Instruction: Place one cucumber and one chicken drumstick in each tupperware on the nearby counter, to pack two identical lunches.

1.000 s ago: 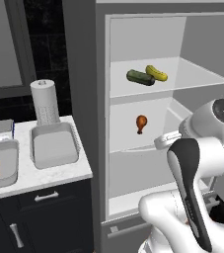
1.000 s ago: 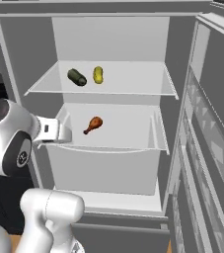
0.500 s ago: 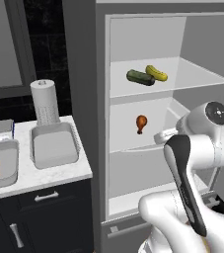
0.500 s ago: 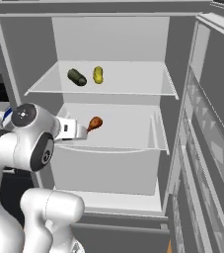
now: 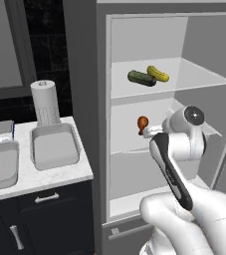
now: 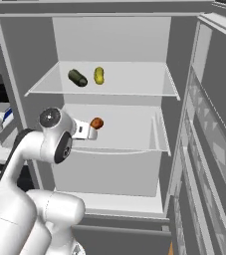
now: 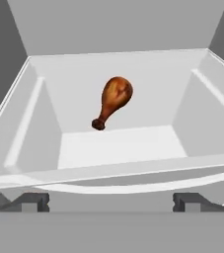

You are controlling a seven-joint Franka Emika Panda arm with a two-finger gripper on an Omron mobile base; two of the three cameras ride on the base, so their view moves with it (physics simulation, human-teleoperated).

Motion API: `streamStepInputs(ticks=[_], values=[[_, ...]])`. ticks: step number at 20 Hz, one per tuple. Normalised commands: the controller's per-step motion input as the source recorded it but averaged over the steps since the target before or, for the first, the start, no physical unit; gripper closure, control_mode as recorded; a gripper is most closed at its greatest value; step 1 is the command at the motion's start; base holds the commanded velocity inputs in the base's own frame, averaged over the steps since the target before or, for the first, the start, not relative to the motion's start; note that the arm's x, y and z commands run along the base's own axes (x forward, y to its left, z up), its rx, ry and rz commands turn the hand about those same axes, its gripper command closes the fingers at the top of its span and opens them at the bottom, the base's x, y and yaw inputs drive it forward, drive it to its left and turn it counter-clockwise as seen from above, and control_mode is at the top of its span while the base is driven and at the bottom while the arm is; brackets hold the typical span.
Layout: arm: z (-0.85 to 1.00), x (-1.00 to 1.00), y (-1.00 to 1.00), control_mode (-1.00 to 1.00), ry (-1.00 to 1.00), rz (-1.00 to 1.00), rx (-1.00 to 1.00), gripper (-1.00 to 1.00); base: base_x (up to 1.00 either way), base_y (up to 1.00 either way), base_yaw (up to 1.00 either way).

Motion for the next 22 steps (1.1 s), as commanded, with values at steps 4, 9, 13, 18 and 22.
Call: streamStepInputs(ticks=[4, 9, 13, 18, 22], values=[[-0.19, 0.64, 0.00, -1.00, 0.14, 0.00, 0.06, -1.00, 0.00, 0.00, 0.00], [-0.21, 0.60, 0.11, -1.00, 0.07, 0.00, 0.00, -1.00, 0.00, 0.00, 0.00], [-0.29, 0.62, 0.11, -1.00, 0.00, 0.00, 0.00, -1.00, 0.00, 0.00, 0.00], [-0.35, 0.55, 0.00, -1.00, 0.00, 0.00, 0.00, -1.00, 0.00, 0.00, 0.00], [-0.23, 0.66, 0.00, -1.00, 0.00, 0.00, 0.00, -1.00, 0.00, 0.00, 0.00]])
